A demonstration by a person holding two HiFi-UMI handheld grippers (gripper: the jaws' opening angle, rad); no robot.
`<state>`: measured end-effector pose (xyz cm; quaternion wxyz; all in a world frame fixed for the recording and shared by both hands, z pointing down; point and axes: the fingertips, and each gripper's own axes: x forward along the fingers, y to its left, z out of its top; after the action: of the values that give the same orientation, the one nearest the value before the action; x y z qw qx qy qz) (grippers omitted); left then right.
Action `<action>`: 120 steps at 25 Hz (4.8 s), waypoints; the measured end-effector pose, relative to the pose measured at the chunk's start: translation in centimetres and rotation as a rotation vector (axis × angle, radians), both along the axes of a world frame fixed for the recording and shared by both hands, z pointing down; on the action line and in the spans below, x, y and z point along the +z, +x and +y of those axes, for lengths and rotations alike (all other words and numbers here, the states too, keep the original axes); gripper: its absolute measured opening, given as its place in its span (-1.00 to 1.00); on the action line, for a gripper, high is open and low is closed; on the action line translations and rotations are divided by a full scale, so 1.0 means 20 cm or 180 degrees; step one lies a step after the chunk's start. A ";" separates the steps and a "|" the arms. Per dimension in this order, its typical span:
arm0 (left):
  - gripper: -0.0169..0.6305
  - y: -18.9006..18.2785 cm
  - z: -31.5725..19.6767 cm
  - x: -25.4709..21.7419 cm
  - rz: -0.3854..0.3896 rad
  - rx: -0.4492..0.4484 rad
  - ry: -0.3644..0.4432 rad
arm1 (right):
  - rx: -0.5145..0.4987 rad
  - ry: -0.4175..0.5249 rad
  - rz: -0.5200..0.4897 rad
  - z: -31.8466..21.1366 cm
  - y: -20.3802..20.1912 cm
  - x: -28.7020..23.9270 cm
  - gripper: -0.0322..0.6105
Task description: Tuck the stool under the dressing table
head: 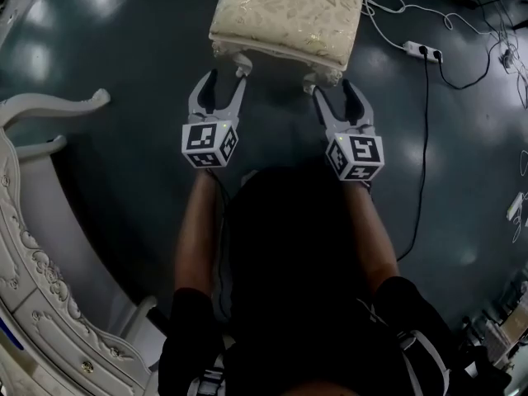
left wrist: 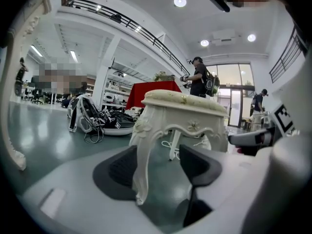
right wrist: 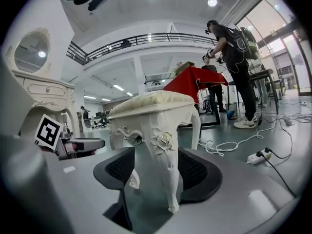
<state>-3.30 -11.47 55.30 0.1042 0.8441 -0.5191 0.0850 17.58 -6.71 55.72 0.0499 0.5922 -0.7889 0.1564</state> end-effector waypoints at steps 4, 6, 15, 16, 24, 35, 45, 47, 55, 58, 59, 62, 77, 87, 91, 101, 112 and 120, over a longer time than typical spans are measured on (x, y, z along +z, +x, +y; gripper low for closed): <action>-0.04 -0.02 -0.10 0.02 -0.0017 -0.0021 0.0022 | -0.0030 -0.0021 0.0012 -0.04 -0.02 0.04 0.05; -0.02 -0.03 -0.14 0.03 -0.0002 -0.0029 0.0005 | -0.0033 -0.0036 0.0035 -0.07 -0.02 0.05 0.07; 0.05 -0.01 -0.28 0.12 -0.0086 0.0013 -0.0112 | -0.0042 -0.0115 0.0094 -0.19 0.00 0.11 0.11; 0.05 0.00 -0.30 0.12 -0.0084 0.0012 -0.0104 | -0.0053 -0.0114 0.0098 -0.21 0.00 0.12 0.11; 0.06 0.03 -0.42 0.14 -0.0183 0.0065 -0.0064 | -0.0138 -0.0125 0.0069 -0.29 -0.04 0.15 0.12; -0.12 0.05 -0.45 0.09 -0.0374 0.0088 0.0190 | -0.0290 -0.0051 0.0177 -0.31 -0.06 0.13 -0.04; -0.17 0.04 -0.28 -0.05 -0.0476 -0.0148 0.0382 | -0.0510 0.0075 0.0219 -0.23 -0.04 -0.01 -0.07; -0.18 0.02 -0.25 -0.10 -0.0480 -0.0184 0.0426 | -0.0556 0.0104 0.0167 -0.23 -0.05 -0.06 -0.08; -0.18 -0.12 -0.17 -0.34 -0.0411 -0.0376 0.0580 | -0.0759 0.0315 -0.0095 -0.25 -0.18 -0.31 -0.10; -0.18 -0.16 -0.14 -0.41 -0.0409 -0.0436 0.0626 | -0.0783 0.0386 -0.0181 -0.24 -0.22 -0.38 -0.10; -0.19 -0.17 -0.13 -0.44 -0.0407 -0.0453 0.0668 | -0.0785 0.0420 -0.0226 -0.25 -0.23 -0.41 -0.11; -0.19 -0.18 -0.11 -0.55 -0.0381 -0.0511 0.0796 | -0.0793 0.0483 -0.0390 -0.27 -0.23 -0.51 -0.11; -0.19 -0.47 0.04 -0.62 -0.0183 -0.0882 0.0745 | -0.1023 0.0409 -0.0368 -0.23 -0.51 -0.63 -0.13; -0.19 -0.49 0.08 -0.65 -0.0226 -0.1039 0.0771 | -0.1102 0.0383 -0.0505 -0.23 -0.53 -0.62 -0.14; -0.19 -0.46 0.09 -0.61 -0.0169 -0.0831 0.0650 | -0.0871 0.0274 -0.0460 -0.16 -0.49 -0.58 -0.14; -0.19 -0.53 0.07 -0.70 -0.0264 -0.0826 0.0469 | -0.0767 0.0105 -0.0671 -0.19 -0.57 -0.65 -0.14; -0.19 -0.49 0.04 -0.67 -0.0348 -0.1067 0.0600 | -0.1031 0.0215 -0.0722 -0.30 -0.53 -0.59 -0.15; -0.19 -0.49 0.16 -0.68 -0.0248 -0.1077 0.0692 | -0.1065 0.0325 -0.0641 -0.17 -0.53 -0.64 -0.15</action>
<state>-13.18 -8.19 41.68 0.0051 0.7472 -0.6632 0.0423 6.95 -10.20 42.94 -0.0341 0.4361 -0.8842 0.1641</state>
